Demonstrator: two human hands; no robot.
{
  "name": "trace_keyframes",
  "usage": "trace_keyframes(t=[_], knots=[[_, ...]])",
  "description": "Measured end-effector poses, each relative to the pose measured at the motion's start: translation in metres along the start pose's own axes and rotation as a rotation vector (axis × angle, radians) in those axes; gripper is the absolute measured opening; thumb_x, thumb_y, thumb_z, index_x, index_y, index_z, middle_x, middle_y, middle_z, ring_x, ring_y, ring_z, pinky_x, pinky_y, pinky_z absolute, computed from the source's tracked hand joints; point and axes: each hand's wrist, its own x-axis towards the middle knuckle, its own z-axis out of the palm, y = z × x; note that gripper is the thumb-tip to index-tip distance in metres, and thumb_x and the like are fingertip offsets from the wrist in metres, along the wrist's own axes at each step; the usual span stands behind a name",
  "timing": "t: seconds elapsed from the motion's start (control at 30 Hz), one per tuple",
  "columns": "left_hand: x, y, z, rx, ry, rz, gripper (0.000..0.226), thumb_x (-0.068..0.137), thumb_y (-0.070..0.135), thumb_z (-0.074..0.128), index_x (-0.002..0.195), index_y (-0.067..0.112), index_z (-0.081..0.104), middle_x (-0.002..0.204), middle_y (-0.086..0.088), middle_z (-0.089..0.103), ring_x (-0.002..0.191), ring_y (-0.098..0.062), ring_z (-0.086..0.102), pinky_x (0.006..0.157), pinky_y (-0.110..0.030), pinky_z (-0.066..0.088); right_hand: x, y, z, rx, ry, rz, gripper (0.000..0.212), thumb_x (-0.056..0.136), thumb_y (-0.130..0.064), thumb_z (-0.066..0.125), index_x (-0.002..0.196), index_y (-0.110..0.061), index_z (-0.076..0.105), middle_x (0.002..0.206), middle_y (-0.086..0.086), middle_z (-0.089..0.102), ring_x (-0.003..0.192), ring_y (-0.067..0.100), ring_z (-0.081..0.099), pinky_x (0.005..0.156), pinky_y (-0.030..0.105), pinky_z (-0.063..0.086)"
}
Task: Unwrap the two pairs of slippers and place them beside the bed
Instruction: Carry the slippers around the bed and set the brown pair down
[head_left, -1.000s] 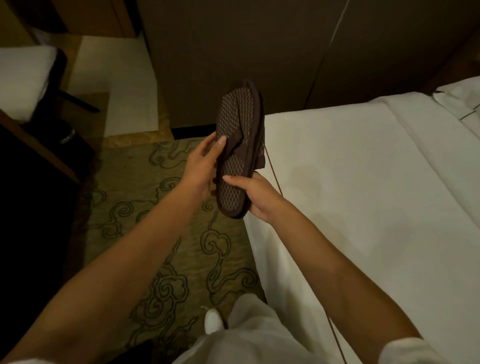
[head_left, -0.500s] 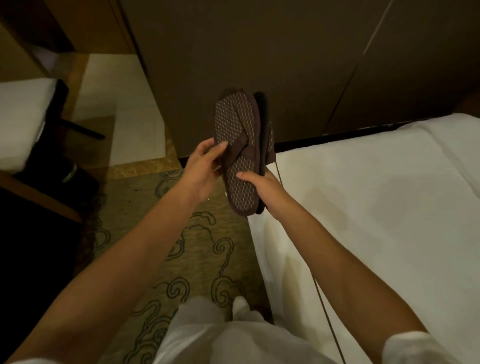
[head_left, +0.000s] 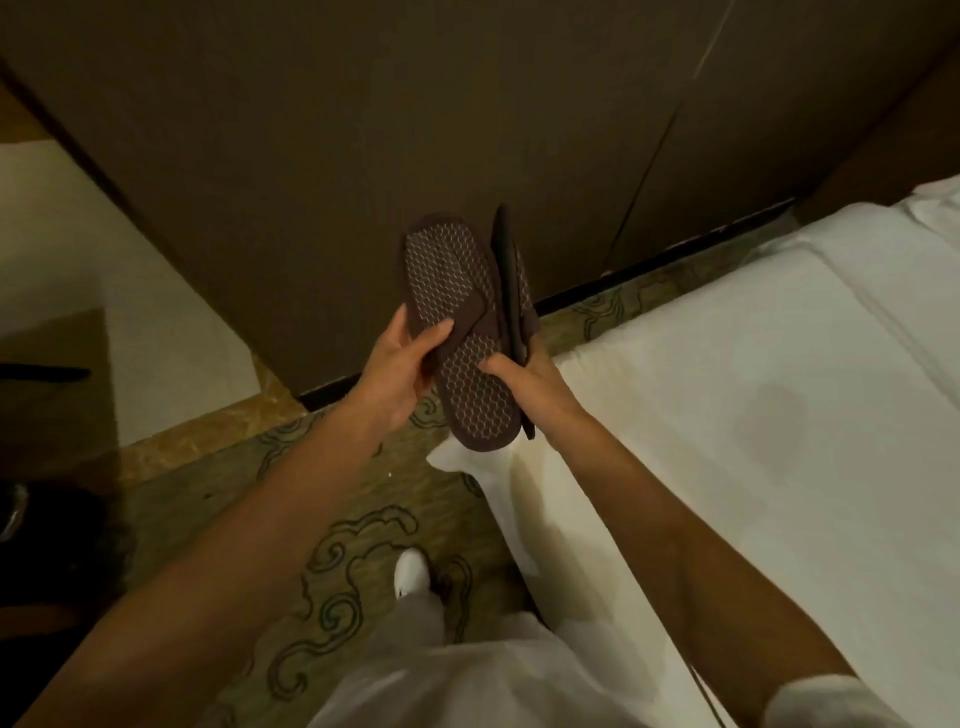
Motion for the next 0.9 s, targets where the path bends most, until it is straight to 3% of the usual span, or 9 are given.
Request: trace_keyframes(t=[0.1, 0.23, 0.33, 0.43, 0.5, 0.63, 0.77, 0.83, 0.9], knots=[[0.054, 0.025, -0.004, 0.065, -0.008, -0.021, 0.045, 0.096, 0.01, 0.063, 0.138, 0.021, 0.054, 0.116, 0.006, 0.073, 0.105, -0.014, 0.071, 0.087, -0.038, 0.057, 0.047, -0.004, 0.001, 0.142, 0.086, 0.039, 0.073, 0.085, -0.033, 0.068, 0.151, -0.029, 0.036, 0.137, 0.003, 0.057, 0.118, 0.022, 0.06, 0.101, 0.045, 0.052], [0.131, 0.034, 0.008, 0.089, -0.029, -0.134, 0.046, 0.096, 0.001, 0.055, 0.14, 0.015, 0.051, 0.122, -0.007, 0.069, 0.102, -0.024, 0.069, 0.09, -0.047, 0.055, 0.104, -0.009, -0.022, 0.204, 0.215, 0.095, 0.078, 0.073, -0.042, 0.078, 0.143, -0.029, 0.046, 0.137, 0.008, 0.058, 0.119, 0.026, 0.061, 0.104, 0.05, 0.051], [0.189, 0.026, 0.027, 0.121, -0.015, -0.219, 0.046, 0.094, -0.005, 0.051, 0.136, 0.012, 0.051, 0.117, -0.013, 0.067, 0.104, -0.032, 0.065, 0.096, -0.056, 0.049, 0.144, -0.002, -0.053, 0.135, 0.321, 0.095, 0.091, 0.068, -0.042, 0.088, 0.145, -0.024, 0.042, 0.135, 0.004, 0.061, 0.116, 0.02, 0.063, 0.103, 0.045, 0.052], [0.246, 0.017, 0.045, 0.159, -0.004, -0.267, 0.05, 0.093, -0.004, 0.053, 0.14, 0.014, 0.05, 0.124, -0.015, 0.066, 0.105, -0.033, 0.065, 0.098, -0.059, 0.048, 0.184, 0.007, -0.087, -0.044, 0.435, 0.075, 0.095, 0.068, -0.039, 0.09, 0.147, -0.019, 0.041, 0.129, -0.008, 0.059, 0.112, 0.009, 0.059, 0.096, 0.027, 0.049], [0.283, 0.016, 0.06, 0.183, -0.012, -0.304, 0.05, 0.094, -0.003, 0.052, 0.141, 0.013, 0.049, 0.121, -0.013, 0.066, 0.098, -0.028, 0.066, 0.097, -0.058, 0.049, 0.214, 0.006, -0.112, -0.141, 0.503, 0.068, 0.093, 0.074, -0.035, 0.088, 0.15, -0.016, 0.038, 0.133, -0.001, 0.058, 0.111, 0.009, 0.056, 0.089, 0.022, 0.044], [0.349, 0.013, 0.086, 0.236, -0.055, -0.352, 0.049, 0.095, 0.001, 0.052, 0.14, 0.019, 0.051, 0.125, -0.011, 0.064, 0.103, -0.027, 0.065, 0.095, -0.052, 0.053, 0.272, 0.004, -0.156, -0.271, 0.617, 0.13, 0.09, 0.074, -0.041, 0.084, 0.148, -0.016, 0.04, 0.139, 0.009, 0.057, 0.121, 0.026, 0.059, 0.086, 0.027, 0.046], [0.417, 0.006, 0.104, 0.302, -0.063, -0.405, 0.045, 0.095, 0.0, 0.05, 0.135, 0.021, 0.053, 0.12, -0.009, 0.065, 0.097, -0.026, 0.065, 0.082, -0.041, 0.057, 0.325, 0.013, -0.184, -0.323, 0.704, 0.208, 0.094, 0.069, -0.05, 0.082, 0.147, -0.018, 0.042, 0.137, 0.011, 0.055, 0.123, 0.029, 0.058, 0.093, 0.037, 0.05], [0.451, -0.007, 0.11, 0.336, -0.069, -0.462, 0.04, 0.096, 0.004, 0.051, 0.133, 0.019, 0.054, 0.122, -0.011, 0.065, 0.099, -0.028, 0.065, 0.085, -0.045, 0.055, 0.354, 0.021, -0.194, -0.332, 0.714, 0.252, 0.099, 0.068, -0.055, 0.081, 0.149, -0.018, 0.038, 0.14, 0.012, 0.053, 0.125, 0.03, 0.055, 0.099, 0.039, 0.05], [0.484, -0.025, 0.11, 0.438, -0.092, -0.566, 0.042, 0.095, 0.022, 0.058, 0.136, 0.017, 0.051, 0.129, -0.012, 0.062, 0.109, -0.032, 0.062, 0.09, -0.05, 0.052, 0.385, 0.031, -0.203, -0.388, 0.725, 0.316, 0.112, 0.062, -0.07, 0.075, 0.152, -0.019, 0.031, 0.144, 0.013, 0.05, 0.129, 0.034, 0.051, 0.104, 0.048, 0.049]])
